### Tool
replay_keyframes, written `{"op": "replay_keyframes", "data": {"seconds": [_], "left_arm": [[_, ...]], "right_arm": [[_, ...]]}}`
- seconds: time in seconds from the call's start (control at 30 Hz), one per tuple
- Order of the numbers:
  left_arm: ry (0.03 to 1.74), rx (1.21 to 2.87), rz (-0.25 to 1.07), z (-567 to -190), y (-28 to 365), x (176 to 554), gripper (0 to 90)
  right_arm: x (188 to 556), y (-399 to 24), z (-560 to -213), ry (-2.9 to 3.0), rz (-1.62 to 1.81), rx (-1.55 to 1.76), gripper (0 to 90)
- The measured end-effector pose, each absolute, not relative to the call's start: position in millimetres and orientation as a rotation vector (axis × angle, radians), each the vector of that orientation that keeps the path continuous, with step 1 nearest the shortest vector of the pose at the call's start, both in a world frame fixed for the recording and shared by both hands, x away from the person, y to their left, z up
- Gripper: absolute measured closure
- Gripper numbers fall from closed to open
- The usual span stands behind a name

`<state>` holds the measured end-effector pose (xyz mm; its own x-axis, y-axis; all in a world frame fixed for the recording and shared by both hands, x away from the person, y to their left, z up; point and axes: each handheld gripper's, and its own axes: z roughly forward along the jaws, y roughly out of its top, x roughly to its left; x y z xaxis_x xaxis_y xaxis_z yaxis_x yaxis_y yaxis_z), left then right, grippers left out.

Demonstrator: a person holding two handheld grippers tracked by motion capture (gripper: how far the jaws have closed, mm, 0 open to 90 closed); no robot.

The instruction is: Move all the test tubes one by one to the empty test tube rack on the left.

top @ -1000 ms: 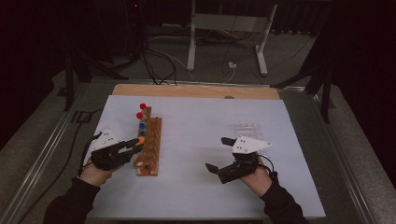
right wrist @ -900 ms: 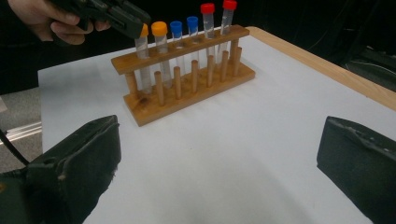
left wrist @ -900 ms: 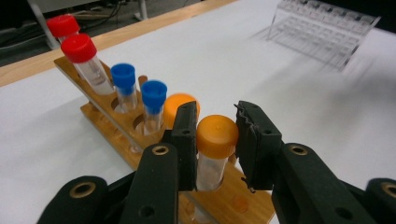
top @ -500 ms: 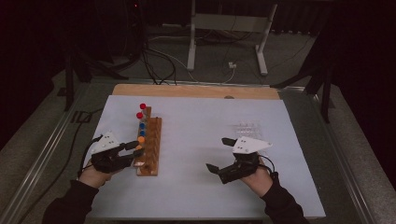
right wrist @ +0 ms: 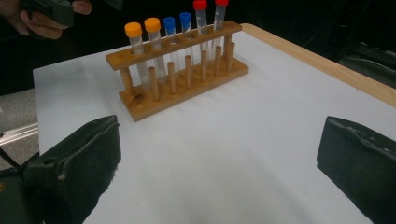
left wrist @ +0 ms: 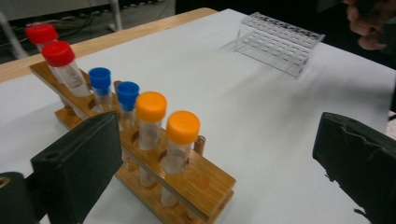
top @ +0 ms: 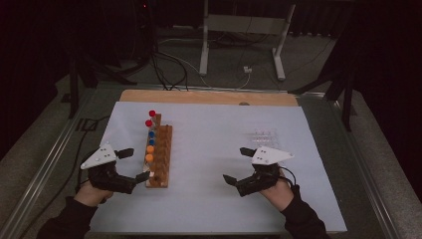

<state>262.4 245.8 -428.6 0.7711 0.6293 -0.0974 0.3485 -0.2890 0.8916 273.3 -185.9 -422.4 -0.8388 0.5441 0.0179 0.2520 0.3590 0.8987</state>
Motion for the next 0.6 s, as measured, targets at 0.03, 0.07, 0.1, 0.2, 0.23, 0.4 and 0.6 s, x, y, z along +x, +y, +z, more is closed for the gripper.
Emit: {"op": "replay_keyframes", "data": {"seconds": [0.03, 0.07, 0.1, 0.2, 0.23, 0.4, 0.6], "left_arm": [[0.738, 1.908, 0.338, -430, 246, 262, 1.3], [0.731, 1.904, 0.343, -431, 247, 261, 0.7], [0.736, 1.904, 0.345, -432, 248, 261, 0.5], [0.729, 1.920, 0.346, -437, 250, 259, 0.5], [0.727, 1.926, 0.344, -439, 251, 259, 0.5], [0.730, 1.958, 0.296, -454, 258, 255, 0.5], [0.744, 1.983, 0.254, -472, 261, 250, 0.5]], "right_arm": [[273, -186, -423, 2.341, 1.471, 0.709, 0.0], [273, -187, -424, 2.342, 1.469, 0.711, 0.0], [273, -187, -425, 2.344, 1.466, 0.712, 0.0], [274, -187, -427, 2.346, 1.462, 0.717, 0.0], [274, -187, -427, 2.344, 1.461, 0.716, 0.0], [274, -189, -427, 2.339, 1.458, 0.722, 0.0], [275, -190, -427, 2.334, 1.458, 0.727, 0.0]]}}
